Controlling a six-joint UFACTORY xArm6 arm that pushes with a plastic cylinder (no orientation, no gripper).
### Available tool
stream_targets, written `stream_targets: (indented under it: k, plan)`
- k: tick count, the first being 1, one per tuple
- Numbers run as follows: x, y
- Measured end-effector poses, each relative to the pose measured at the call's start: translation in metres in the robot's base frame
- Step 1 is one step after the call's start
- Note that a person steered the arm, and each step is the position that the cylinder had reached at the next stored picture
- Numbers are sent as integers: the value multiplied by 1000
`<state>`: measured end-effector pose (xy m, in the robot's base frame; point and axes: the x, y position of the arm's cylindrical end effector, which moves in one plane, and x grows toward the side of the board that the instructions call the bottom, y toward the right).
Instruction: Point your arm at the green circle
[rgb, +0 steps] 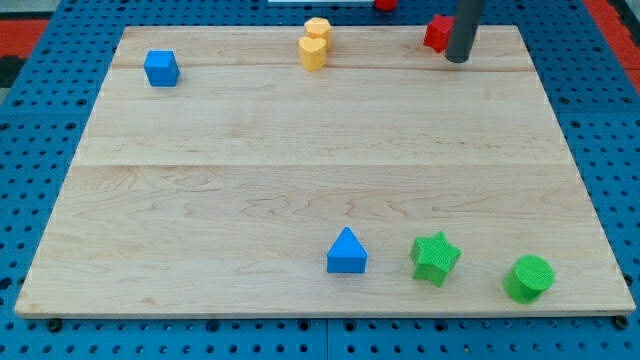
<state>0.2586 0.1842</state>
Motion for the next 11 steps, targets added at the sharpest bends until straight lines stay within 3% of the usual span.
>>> stream_targets:
  k: [1, 3, 4, 6, 8, 10, 11]
  plan:
    - [6, 2]
    - [125, -2]
    - [137, 4]
    - [198, 54]
    - [309, 43]
    - [351, 84]
    - [359, 22]
